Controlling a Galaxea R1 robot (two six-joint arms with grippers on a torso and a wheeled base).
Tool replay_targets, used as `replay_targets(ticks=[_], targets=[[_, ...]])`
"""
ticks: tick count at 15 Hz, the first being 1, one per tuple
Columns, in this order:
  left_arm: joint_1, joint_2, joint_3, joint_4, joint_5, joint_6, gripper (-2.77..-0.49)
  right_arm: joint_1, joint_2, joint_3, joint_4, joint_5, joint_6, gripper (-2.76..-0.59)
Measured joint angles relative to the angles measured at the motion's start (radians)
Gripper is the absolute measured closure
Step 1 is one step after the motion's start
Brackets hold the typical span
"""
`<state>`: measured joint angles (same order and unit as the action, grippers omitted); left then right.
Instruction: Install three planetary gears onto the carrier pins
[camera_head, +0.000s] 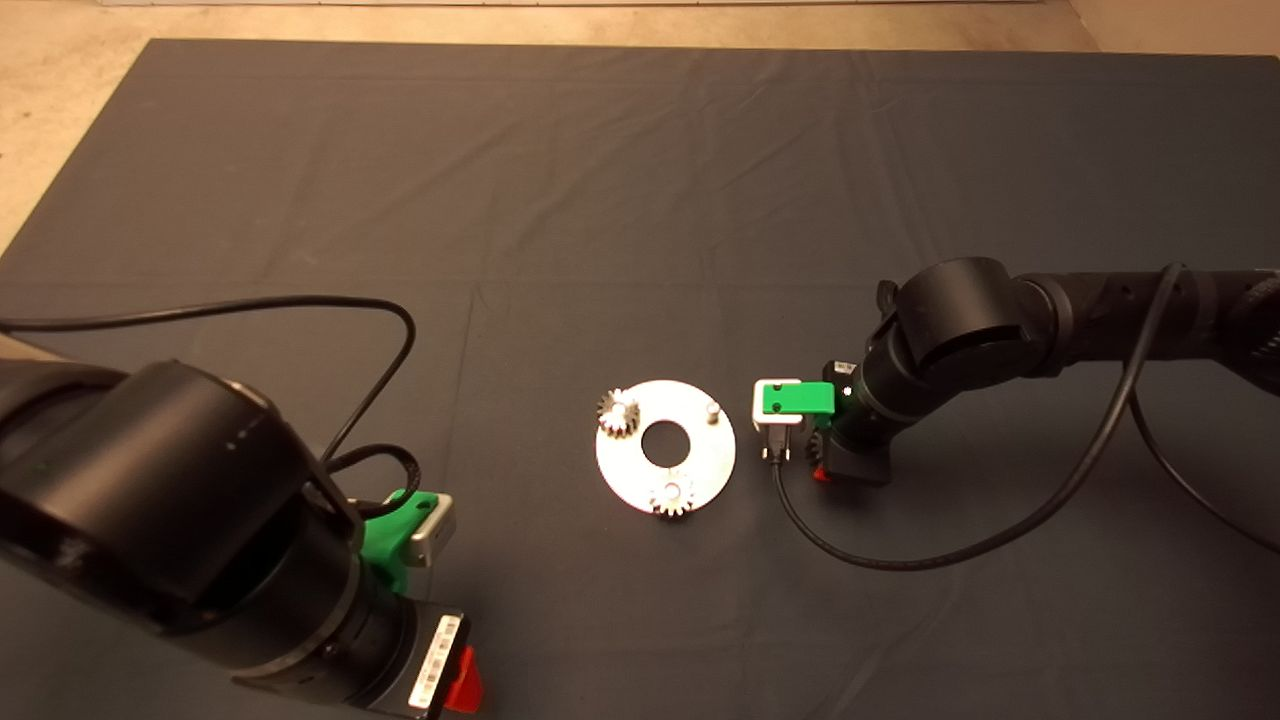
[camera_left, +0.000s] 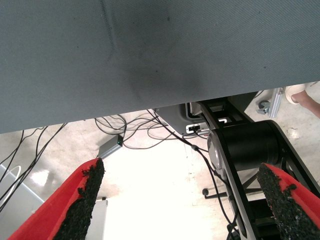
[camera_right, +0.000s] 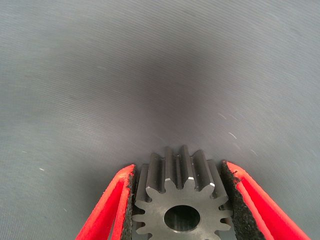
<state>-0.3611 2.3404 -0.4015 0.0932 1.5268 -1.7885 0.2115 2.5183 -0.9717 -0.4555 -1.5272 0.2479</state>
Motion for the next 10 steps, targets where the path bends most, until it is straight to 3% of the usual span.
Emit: replay_targets(ticks=[4,7,10], targets=[[0.0,0.0,-0.009,-0.007,0.0,-0.006,-2.18,0.024,0.015,0.0,0.0,-0.001,0.115,-1.07],[0.0,0.0,-0.015,-0.012,0.0,-0.008,-2.18,0.057,0.051,0.0,0.0,-0.003,0.269,-1.08],[0.0,0.0,-0.016,-0.015,0.0,-0.011,-2.18,0.094,0.09,0.0,0.0,-0.002,0.366,-1.07]])
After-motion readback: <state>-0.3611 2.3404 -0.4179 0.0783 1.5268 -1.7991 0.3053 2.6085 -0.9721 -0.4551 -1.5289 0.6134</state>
